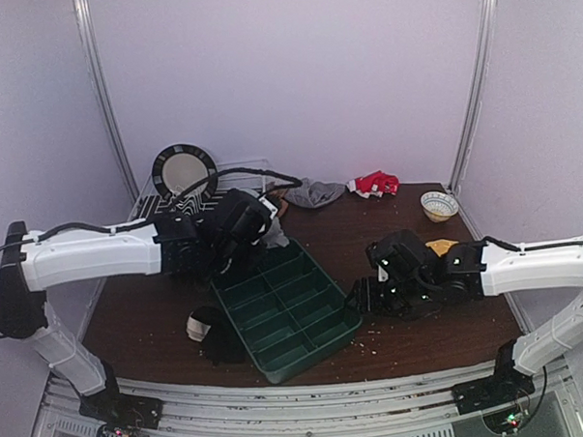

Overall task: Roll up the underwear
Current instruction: Place the storage box at the corner of the board, then place the underwear in the storage box.

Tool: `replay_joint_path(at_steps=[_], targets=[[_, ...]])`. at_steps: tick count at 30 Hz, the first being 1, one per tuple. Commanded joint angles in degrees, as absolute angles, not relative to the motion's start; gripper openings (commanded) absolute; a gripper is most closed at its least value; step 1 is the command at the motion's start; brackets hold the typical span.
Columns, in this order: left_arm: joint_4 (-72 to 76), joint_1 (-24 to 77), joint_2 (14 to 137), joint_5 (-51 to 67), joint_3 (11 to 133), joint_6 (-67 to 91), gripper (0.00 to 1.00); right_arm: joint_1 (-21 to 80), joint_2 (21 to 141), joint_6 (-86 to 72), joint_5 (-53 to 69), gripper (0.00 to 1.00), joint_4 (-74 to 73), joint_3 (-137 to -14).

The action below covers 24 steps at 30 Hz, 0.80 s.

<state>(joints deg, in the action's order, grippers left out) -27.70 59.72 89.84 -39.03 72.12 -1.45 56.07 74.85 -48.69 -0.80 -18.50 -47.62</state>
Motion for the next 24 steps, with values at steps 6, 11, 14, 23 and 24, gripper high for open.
replay_joint_path(at_steps=[6,11,14,23,24], targets=[[-19.06,55.93,107.79,-42.60,83.98,-15.78,0.00,54.71,72.65,-51.63,-1.40,0.61,-12.19,-44.16],[-15.51,54.81,112.84,-44.88,85.50,-18.70,0.00,54.60,70.89,-51.31,-1.11,0.61,-12.46,-43.07],[-12.38,54.76,113.58,-45.56,84.17,-20.77,0.00,54.62,70.33,-51.61,-0.60,0.61,-11.37,-41.77],[-20.81,54.76,116.28,-31.33,83.02,-16.28,0.00,54.66,70.49,-52.05,1.14,0.60,-8.63,-39.69],[-22.32,54.76,116.62,-29.45,83.21,-15.41,0.00,54.67,70.42,-52.03,1.24,0.60,-8.69,-39.71]])
